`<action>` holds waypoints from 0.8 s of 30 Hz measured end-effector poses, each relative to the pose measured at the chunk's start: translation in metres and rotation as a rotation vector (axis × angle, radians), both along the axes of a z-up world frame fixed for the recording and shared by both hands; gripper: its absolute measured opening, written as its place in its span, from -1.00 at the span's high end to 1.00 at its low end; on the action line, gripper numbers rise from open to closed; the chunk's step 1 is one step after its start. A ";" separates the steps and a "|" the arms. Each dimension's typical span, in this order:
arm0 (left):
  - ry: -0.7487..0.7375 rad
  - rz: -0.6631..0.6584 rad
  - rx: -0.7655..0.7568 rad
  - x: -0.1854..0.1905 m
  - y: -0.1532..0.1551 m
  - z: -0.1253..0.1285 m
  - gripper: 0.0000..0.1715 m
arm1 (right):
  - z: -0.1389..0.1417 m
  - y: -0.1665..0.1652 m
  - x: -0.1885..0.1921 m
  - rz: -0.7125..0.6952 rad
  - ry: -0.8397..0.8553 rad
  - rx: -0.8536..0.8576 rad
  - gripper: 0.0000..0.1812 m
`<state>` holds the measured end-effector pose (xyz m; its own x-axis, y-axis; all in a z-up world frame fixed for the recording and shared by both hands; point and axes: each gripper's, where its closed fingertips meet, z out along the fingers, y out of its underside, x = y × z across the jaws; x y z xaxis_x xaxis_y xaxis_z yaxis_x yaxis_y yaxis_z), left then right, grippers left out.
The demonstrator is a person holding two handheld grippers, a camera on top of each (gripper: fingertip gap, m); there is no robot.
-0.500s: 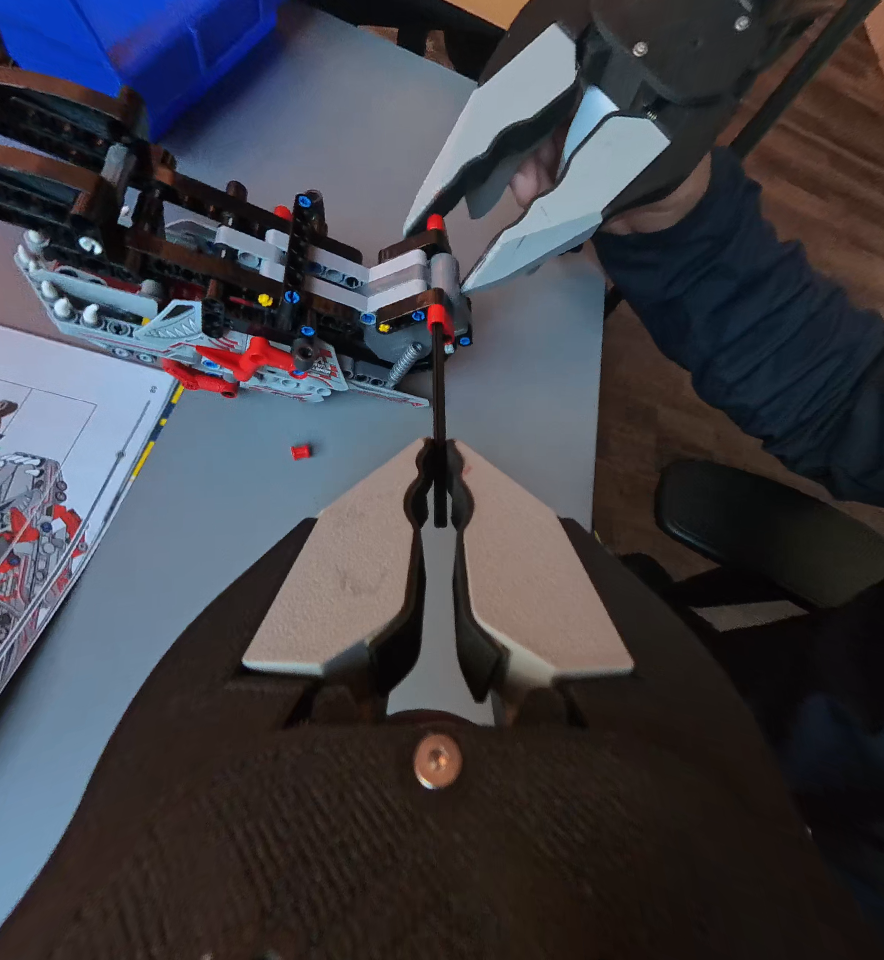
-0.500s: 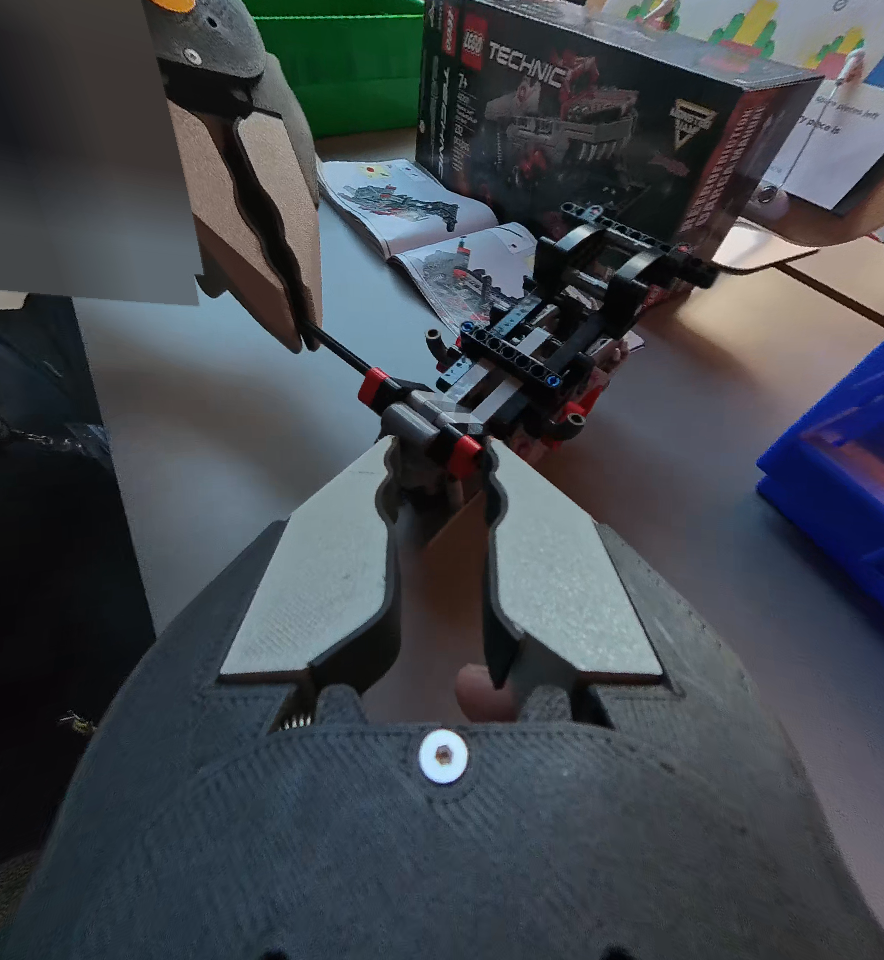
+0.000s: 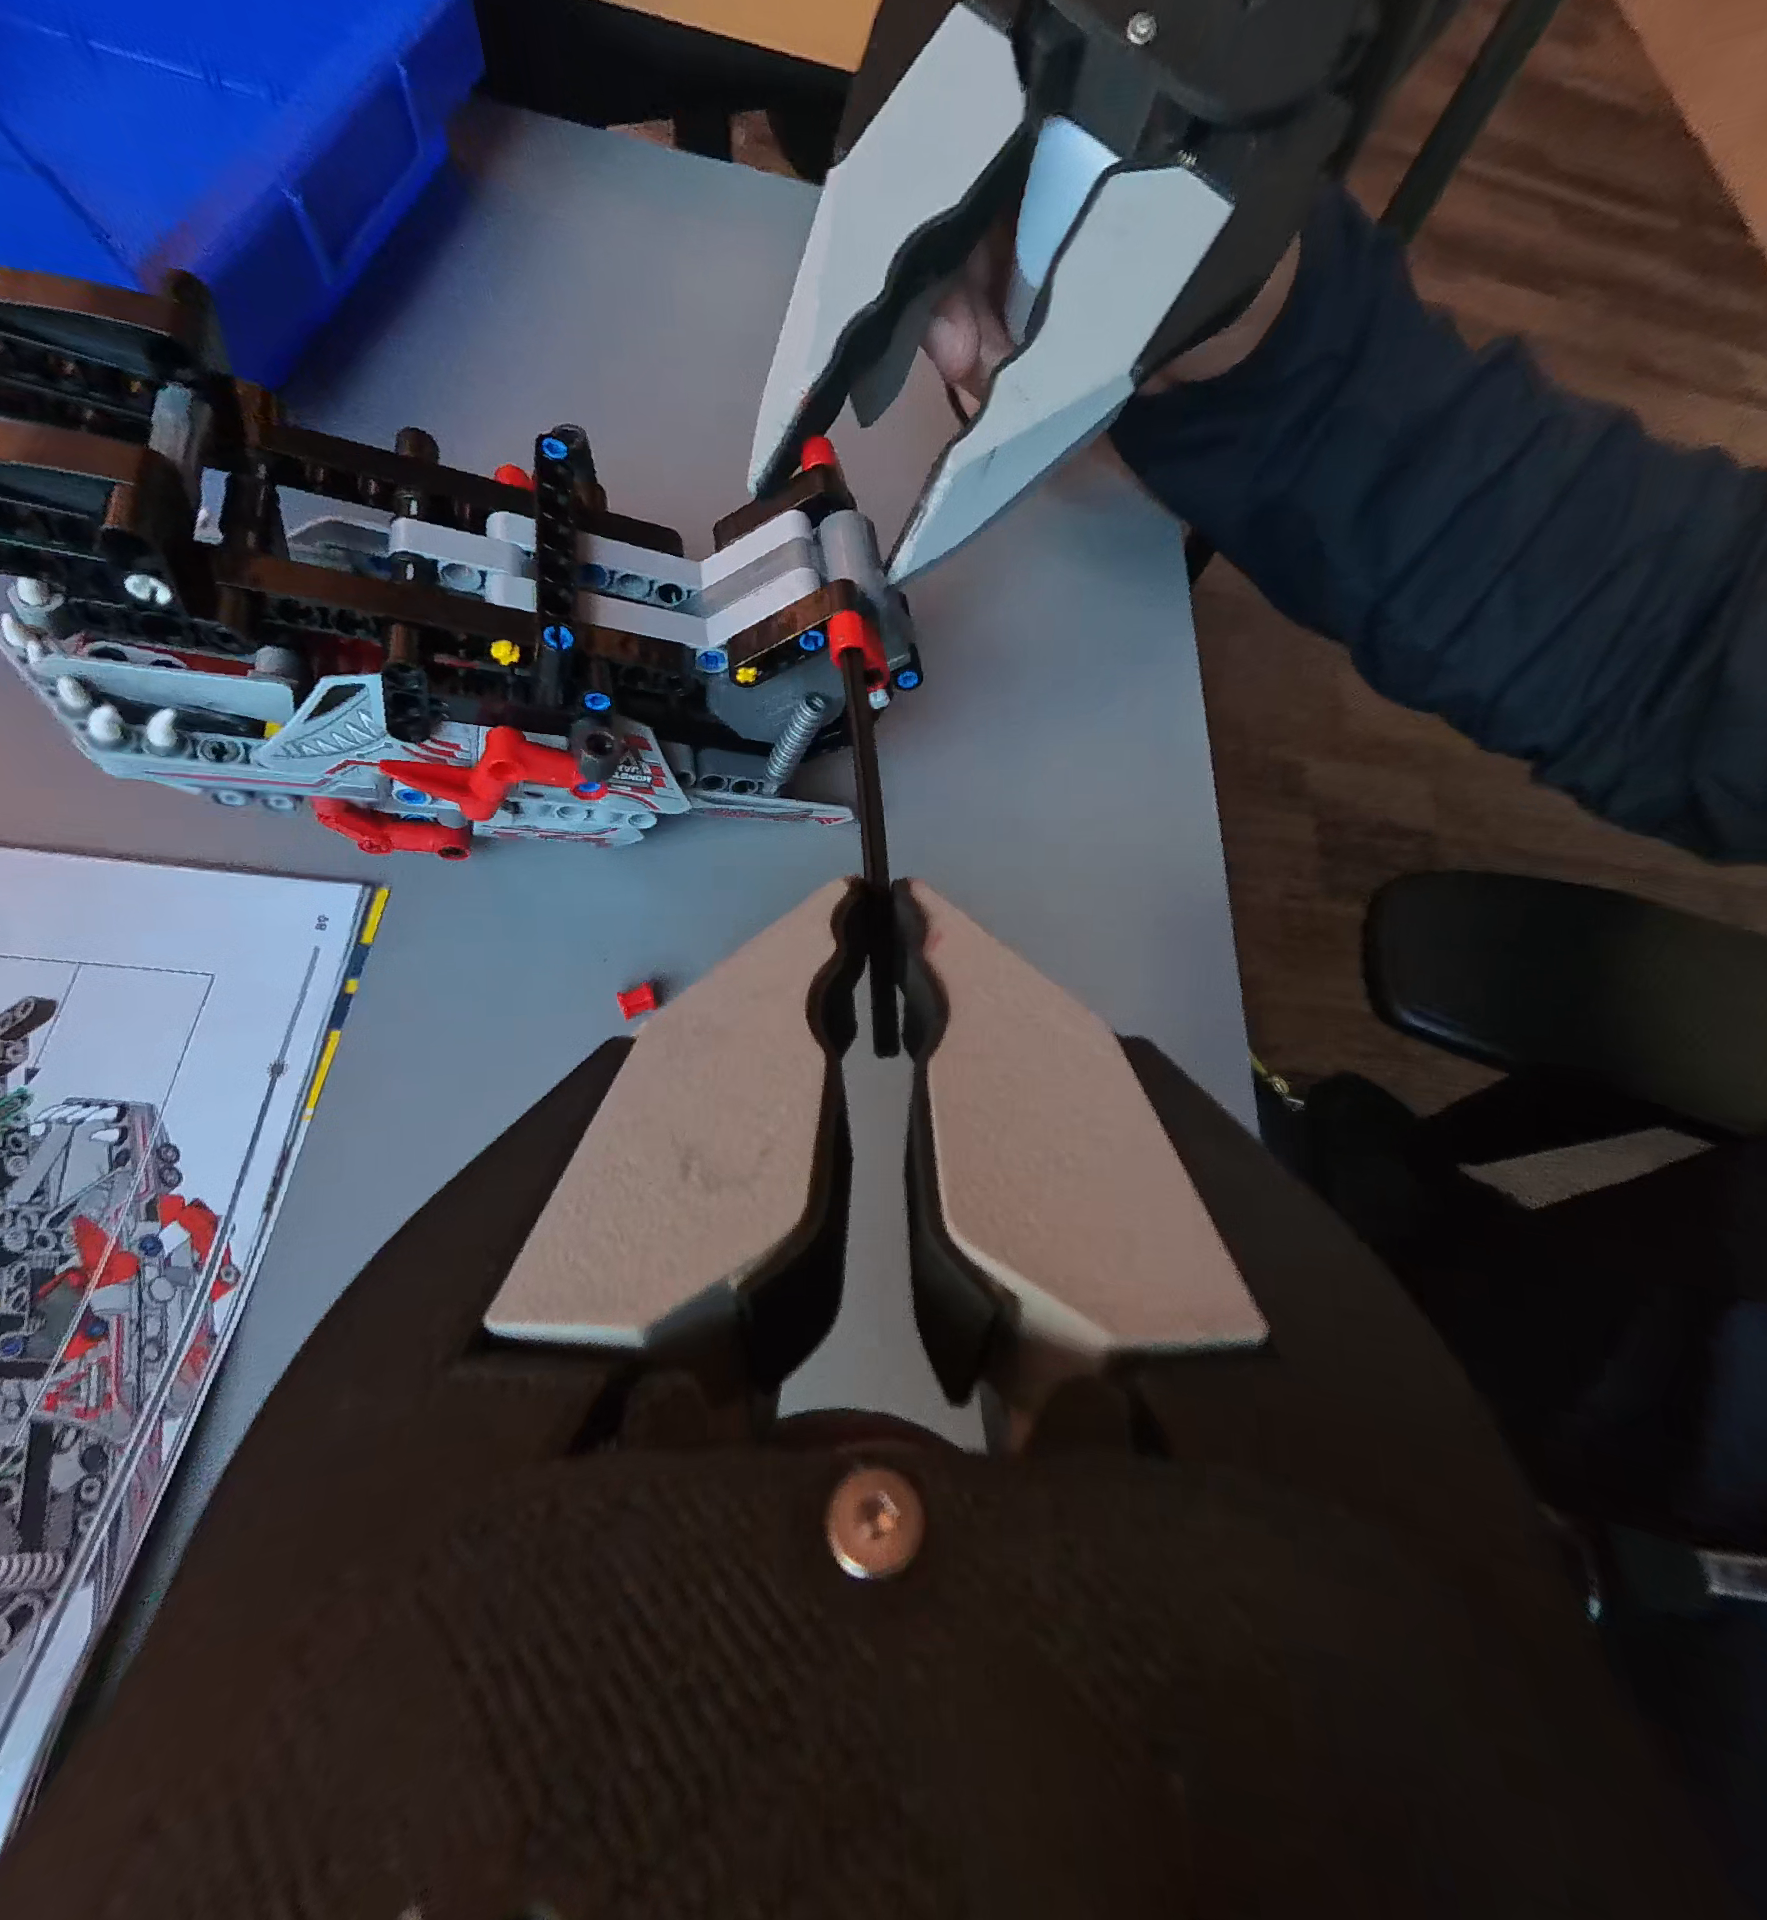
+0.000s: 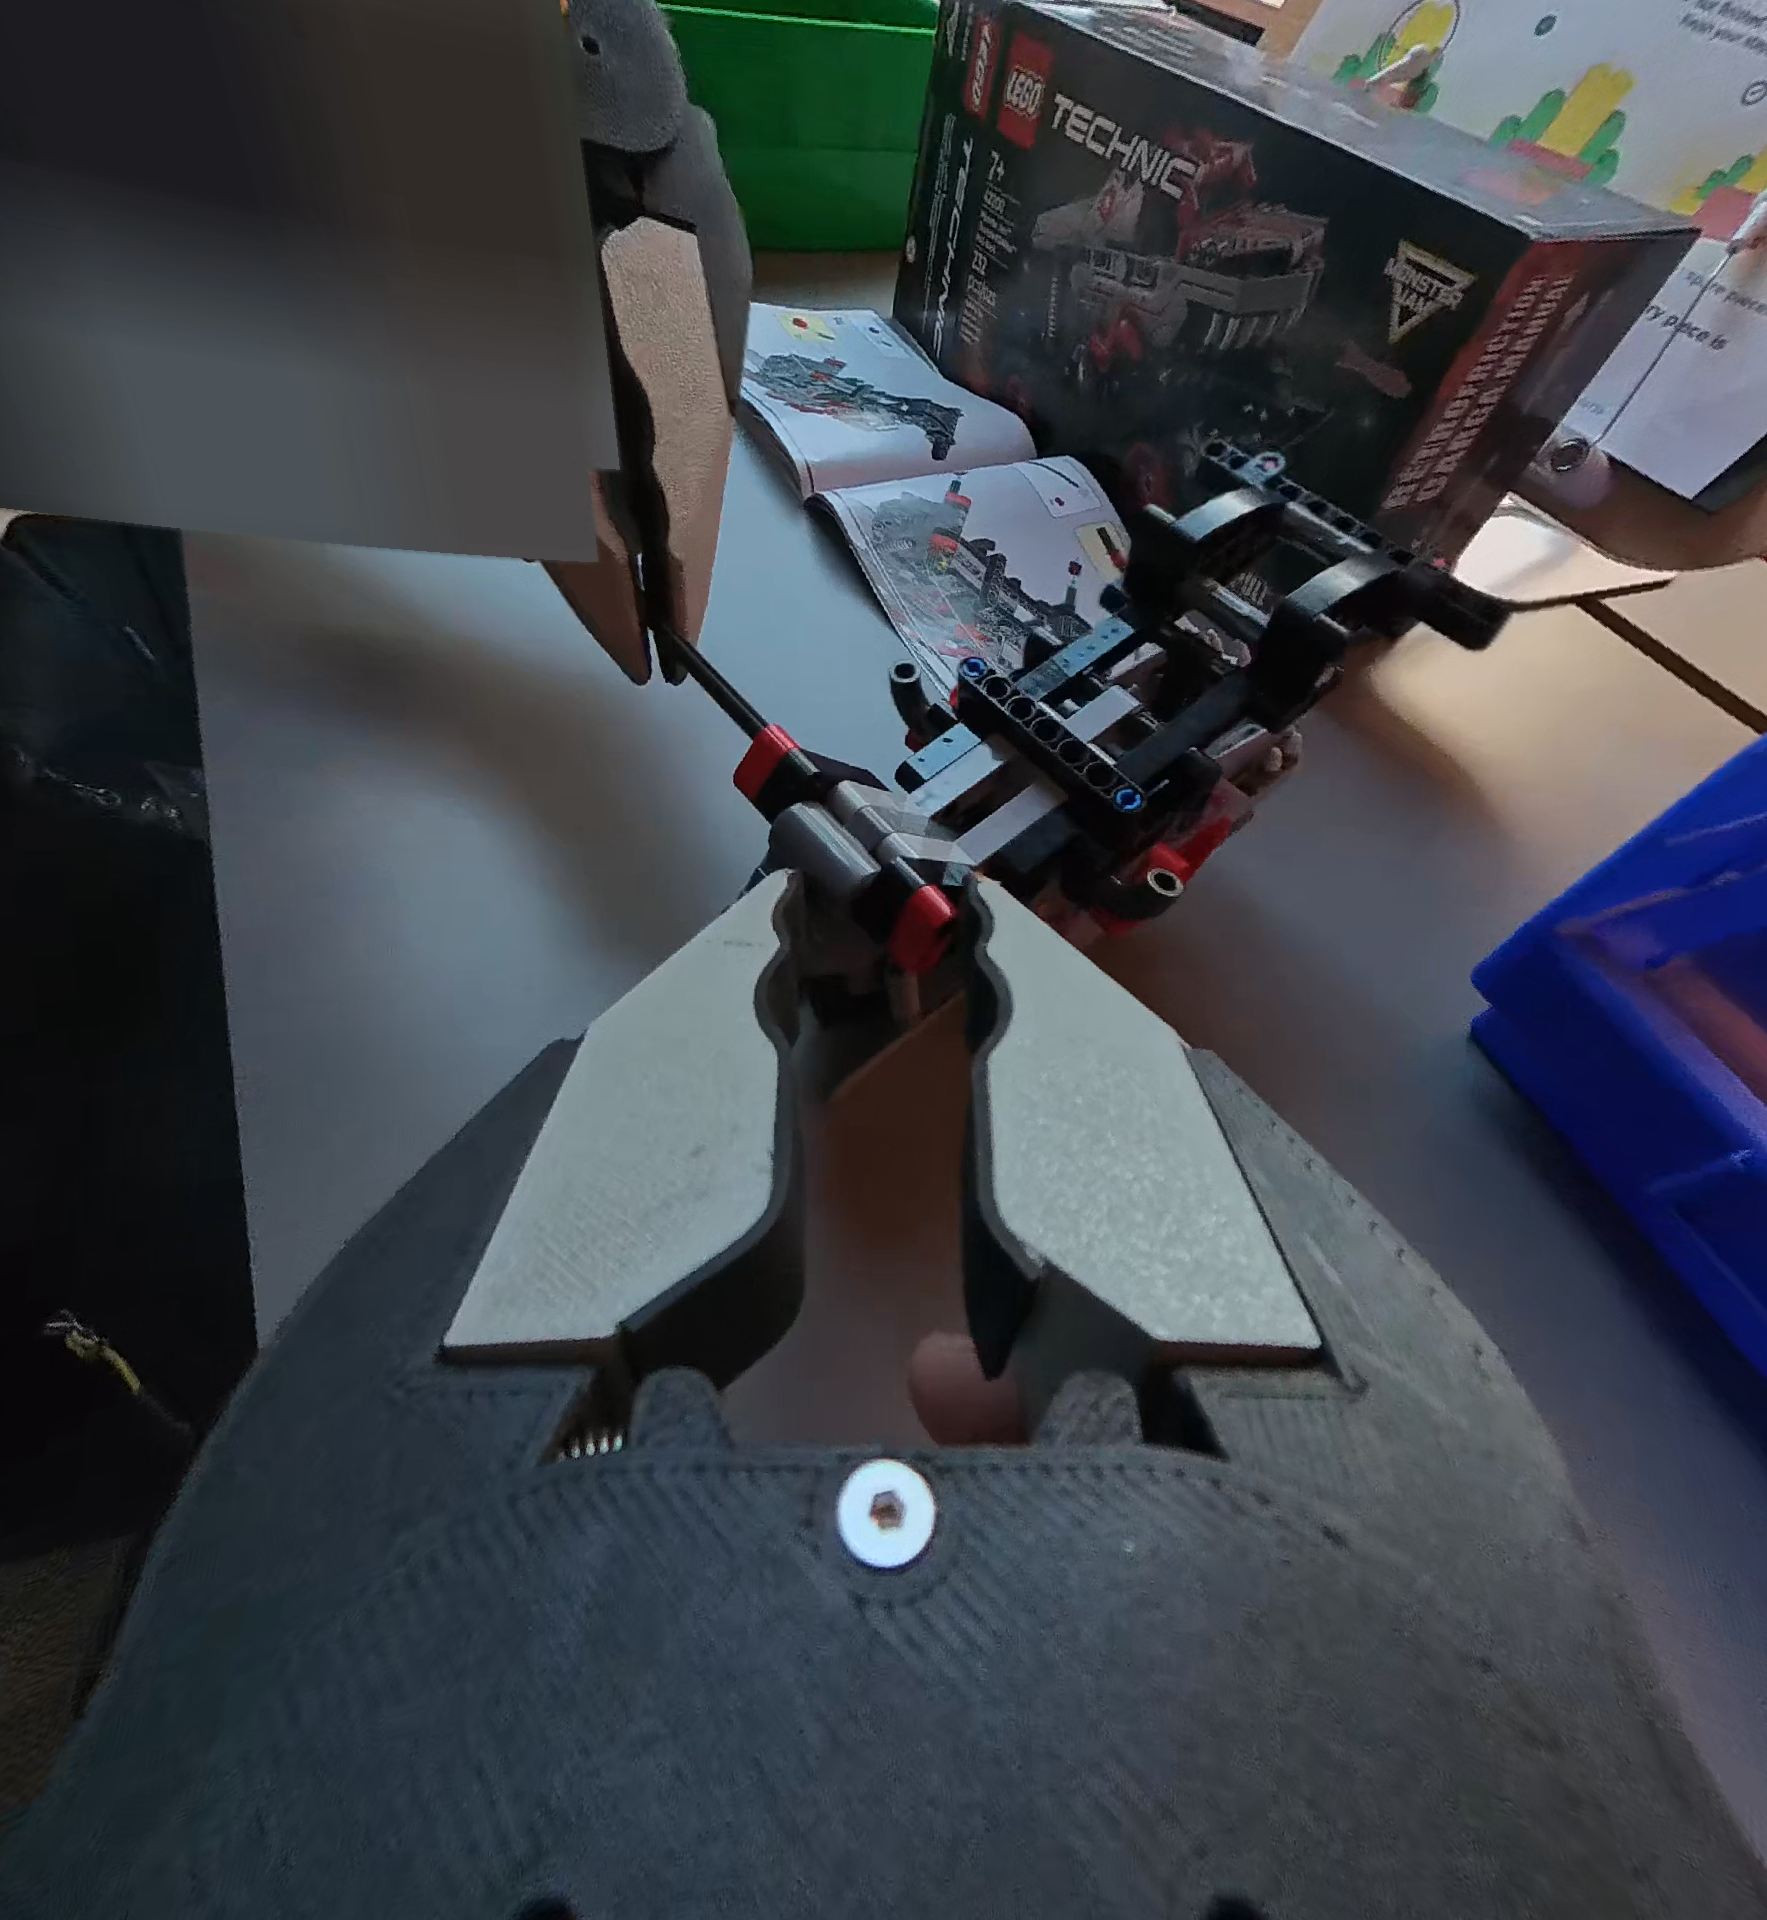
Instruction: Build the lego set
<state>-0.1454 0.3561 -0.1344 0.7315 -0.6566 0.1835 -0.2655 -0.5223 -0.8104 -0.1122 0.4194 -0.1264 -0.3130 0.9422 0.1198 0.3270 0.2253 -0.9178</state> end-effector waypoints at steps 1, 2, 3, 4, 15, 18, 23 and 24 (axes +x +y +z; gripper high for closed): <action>-0.007 -0.010 0.004 0.000 0.001 0.000 1.00 | 0.000 0.000 0.001 0.008 0.006 0.007 0.73; -0.028 -0.016 -0.008 0.001 0.000 0.000 1.00 | 0.000 0.000 0.002 0.016 0.010 0.015 0.73; -0.079 -0.021 -0.053 0.004 -0.002 0.001 1.00 | 0.000 -0.001 0.002 0.028 0.012 0.024 0.73; -0.165 -0.023 -0.109 0.007 -0.003 0.004 1.00 | 0.001 -0.006 0.002 0.060 0.016 0.033 0.77; -0.251 0.002 -0.224 0.008 0.015 0.004 1.00 | 0.002 -0.001 0.000 0.026 -0.009 0.126 0.79; -0.189 0.009 -0.198 0.006 0.014 0.001 1.00 | 0.001 0.004 0.000 -0.008 0.006 0.097 0.72; -0.031 -0.008 -0.143 0.001 0.013 -0.001 1.00 | 0.000 0.005 0.000 -0.024 0.042 0.060 0.77; 0.007 -0.020 -0.132 0.001 0.013 -0.001 1.00 | 0.000 0.004 0.000 -0.018 0.050 0.041 0.77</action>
<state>-0.1444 0.3688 -0.1349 0.7201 -0.6415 0.2644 -0.2825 -0.6191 -0.7327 -0.1126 0.4232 -0.1259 -0.2890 0.9416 0.1731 0.2857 0.2574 -0.9231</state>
